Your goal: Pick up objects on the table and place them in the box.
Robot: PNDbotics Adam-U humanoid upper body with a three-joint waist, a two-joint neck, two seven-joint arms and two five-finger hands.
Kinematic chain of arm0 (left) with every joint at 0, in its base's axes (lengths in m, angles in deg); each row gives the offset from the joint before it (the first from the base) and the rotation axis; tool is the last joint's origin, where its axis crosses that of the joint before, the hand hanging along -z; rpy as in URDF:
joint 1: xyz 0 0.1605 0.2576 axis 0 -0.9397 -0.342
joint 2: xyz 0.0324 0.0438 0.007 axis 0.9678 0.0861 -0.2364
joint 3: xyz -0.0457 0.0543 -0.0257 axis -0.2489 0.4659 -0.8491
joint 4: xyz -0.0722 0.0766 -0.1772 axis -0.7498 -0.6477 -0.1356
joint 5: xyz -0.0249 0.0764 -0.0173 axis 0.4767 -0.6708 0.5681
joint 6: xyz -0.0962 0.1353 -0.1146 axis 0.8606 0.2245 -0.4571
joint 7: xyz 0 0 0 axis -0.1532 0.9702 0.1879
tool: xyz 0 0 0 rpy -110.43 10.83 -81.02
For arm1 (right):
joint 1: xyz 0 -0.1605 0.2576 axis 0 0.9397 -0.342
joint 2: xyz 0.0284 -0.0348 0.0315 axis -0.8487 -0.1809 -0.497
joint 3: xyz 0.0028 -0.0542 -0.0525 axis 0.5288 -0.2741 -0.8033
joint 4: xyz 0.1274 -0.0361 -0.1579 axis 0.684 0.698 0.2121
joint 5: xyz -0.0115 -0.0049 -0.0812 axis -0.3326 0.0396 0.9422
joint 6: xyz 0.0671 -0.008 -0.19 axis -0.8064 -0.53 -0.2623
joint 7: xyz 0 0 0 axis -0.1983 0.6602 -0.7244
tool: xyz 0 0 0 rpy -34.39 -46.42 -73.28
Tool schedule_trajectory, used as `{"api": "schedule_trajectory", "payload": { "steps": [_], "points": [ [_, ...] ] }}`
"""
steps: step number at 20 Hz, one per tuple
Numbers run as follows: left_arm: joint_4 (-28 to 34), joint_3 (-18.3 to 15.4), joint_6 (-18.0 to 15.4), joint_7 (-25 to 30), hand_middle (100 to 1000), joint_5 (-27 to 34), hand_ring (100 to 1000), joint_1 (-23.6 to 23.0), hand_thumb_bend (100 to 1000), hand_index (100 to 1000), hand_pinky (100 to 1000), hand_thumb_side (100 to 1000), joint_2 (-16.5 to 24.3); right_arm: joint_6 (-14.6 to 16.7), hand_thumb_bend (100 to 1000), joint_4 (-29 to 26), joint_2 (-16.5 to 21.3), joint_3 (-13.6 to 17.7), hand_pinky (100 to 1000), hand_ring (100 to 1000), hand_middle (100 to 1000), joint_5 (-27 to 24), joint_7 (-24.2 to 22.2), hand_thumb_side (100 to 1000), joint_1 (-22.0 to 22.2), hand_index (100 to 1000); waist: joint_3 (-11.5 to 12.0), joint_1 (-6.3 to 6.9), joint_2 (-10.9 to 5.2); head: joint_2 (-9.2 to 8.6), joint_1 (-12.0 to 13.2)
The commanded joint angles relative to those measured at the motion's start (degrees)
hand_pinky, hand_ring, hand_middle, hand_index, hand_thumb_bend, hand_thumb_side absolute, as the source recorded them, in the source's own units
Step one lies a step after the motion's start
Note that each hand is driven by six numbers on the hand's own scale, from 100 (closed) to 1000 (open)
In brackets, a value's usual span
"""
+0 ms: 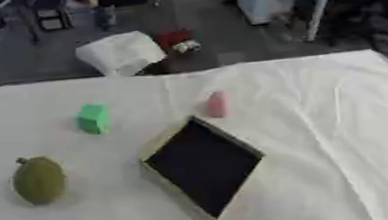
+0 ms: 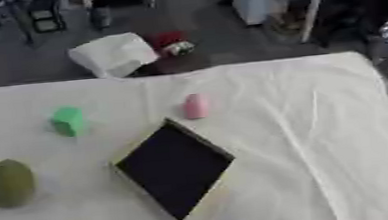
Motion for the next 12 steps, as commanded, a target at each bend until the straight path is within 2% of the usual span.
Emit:
{"api": "schedule_trajectory", "payload": {
  "steps": [1,4,7,9,12],
  "points": [
    [0.6,-3.0,1.7,-2.3,885,-0.9,880,-1.1,100,937,819,589,3.5,1.7,100,0.6,4.1,1.8,880,776,678,2.7,3.7,606,-0.1,782,0.4,0.25,-1.48,-0.94,-1.0],
    [0.2,-5.4,3.8,-4.2,884,-1.9,882,-3.0,100,934,815,580,3.7,2.9,100,1.7,5.4,2.6,877,789,696,5.3,7.3,616,0.5,786,1.0,0.29,-2.33,-3.4,-4.2],
    [-0.2,-7.6,6.9,-5.4,881,-2.4,881,-4.5,100,932,813,578,3.4,3.3,100,2.7,5.7,3.5,877,789,697,7.3,10.4,624,1.0,785,1.4,0.18,-3.23,-7.03,-9.2],
    [-0.2,-8.5,8.7,-5.2,879,-2.2,880,-5.1,100,932,811,576,3.1,3.4,100,2.9,5.6,3.8,874,792,701,8.0,11.8,631,1.2,787,1.4,0.04,-3.86,-8.55,-11.1],
    [0.7,-9.7,10.8,-5.2,874,-1.9,874,-6.1,100,930,806,572,2.3,3.7,100,2.6,5.5,3.9,873,794,704,8.9,13.5,629,1.5,788,1.3,-0.21,-4.96,-9.13,-12.8]
  ]
}}
